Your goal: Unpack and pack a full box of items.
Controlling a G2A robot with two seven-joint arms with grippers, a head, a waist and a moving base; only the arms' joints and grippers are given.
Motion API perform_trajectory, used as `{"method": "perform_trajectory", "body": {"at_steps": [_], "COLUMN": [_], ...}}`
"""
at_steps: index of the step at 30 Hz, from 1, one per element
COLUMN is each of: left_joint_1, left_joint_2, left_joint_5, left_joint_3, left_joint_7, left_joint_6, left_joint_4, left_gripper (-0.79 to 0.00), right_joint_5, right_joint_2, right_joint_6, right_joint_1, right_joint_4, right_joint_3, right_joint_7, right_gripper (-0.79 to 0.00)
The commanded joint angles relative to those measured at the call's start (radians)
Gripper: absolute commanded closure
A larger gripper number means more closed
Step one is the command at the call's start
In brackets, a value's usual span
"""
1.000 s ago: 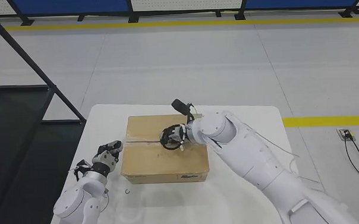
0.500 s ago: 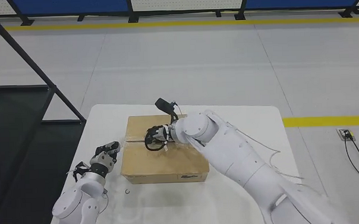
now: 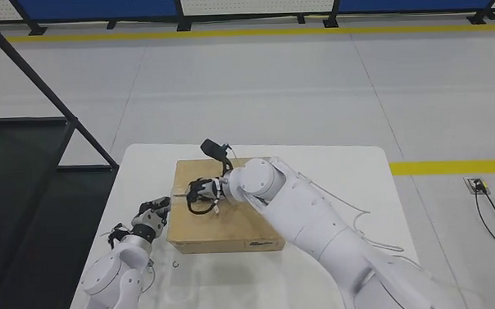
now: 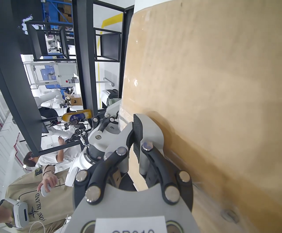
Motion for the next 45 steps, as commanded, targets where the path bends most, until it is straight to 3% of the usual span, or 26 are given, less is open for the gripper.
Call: {"method": "perform_trajectory", "body": {"at_steps": [1,19,27,45], "left_joint_1": [-0.004,-0.030,-0.040,-0.076], "left_joint_2": [0.000,0.002,-0.008,-0.013], "left_joint_5": [0.000,0.034,-0.099,-0.021], "left_joint_3": [0.004,0.040,-0.023,0.082], "left_joint_7": [0.000,-0.016,0.065,0.052], "left_joint_6": [0.001,0.032,-0.085,-0.012], "left_joint_4": [0.008,0.065,0.050,0.083], "left_gripper": [0.000,0.000,0.000,0.000], "right_joint_5": [-0.001,-0.022,-0.024,-0.015], "right_joint_2": [-0.011,-0.077,-0.091,-0.098], "right_joint_6": [-0.011,-0.112,-0.126,-0.055], "right_joint_1": [0.003,0.021,0.027,0.058], "right_joint_4": [0.017,0.130,0.166,0.240], "right_joint_3": [0.001,0.021,0.043,0.100], "right_joint_7": [0.000,0.026,0.025,0.112], "right_gripper": [0.000,0.000,0.000,0.000]}}
